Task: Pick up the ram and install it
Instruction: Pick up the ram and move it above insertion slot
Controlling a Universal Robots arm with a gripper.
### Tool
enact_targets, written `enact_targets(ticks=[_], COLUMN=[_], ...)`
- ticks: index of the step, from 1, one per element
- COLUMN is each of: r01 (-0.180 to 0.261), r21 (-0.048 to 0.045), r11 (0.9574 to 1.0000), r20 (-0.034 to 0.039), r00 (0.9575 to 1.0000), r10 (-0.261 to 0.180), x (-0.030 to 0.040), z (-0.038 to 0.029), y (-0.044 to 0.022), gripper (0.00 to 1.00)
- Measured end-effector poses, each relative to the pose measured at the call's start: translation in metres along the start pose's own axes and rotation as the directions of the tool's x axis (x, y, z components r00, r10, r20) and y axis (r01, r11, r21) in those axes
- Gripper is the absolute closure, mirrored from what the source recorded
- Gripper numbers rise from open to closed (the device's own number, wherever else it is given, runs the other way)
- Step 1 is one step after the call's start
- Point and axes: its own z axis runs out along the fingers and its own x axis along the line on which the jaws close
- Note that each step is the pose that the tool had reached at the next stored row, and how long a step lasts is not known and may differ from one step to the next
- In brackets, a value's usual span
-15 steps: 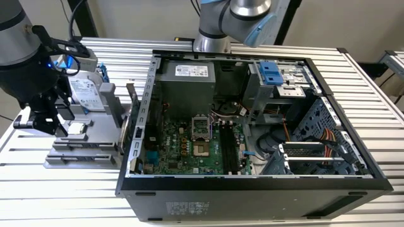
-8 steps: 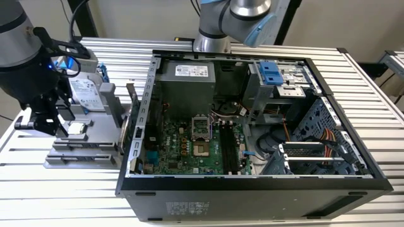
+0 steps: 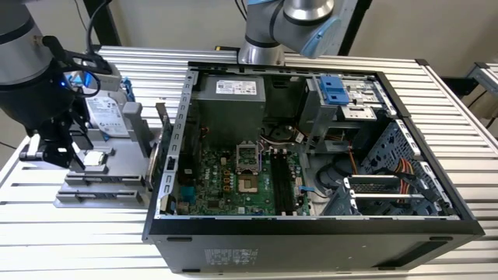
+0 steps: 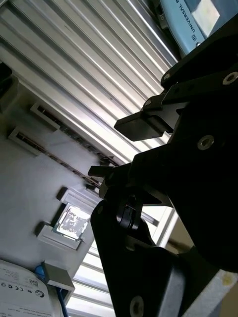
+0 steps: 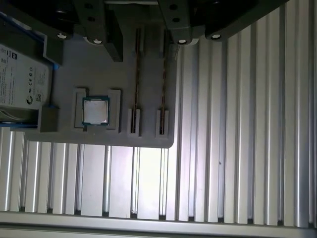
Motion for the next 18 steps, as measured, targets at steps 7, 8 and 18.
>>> enact_targets(ticks=[7,8,18], r01=[-0.007,-0.009,-0.011], r21=[0.0001,0.0001,0.0001], r11=[1.0,1.0,0.9999], r20=[-0.0001,-0.0002,-0.0002], r00=[1.0,1.0,0.9999], r10=[0.007,0.009,0.011], x=[0.0002,0.0002,0.0002], z=[0.0052,0.0057,0.0096], y=[-0.0001,-0.0001,-0.0002], gripper=[0.0,0.0,0.0])
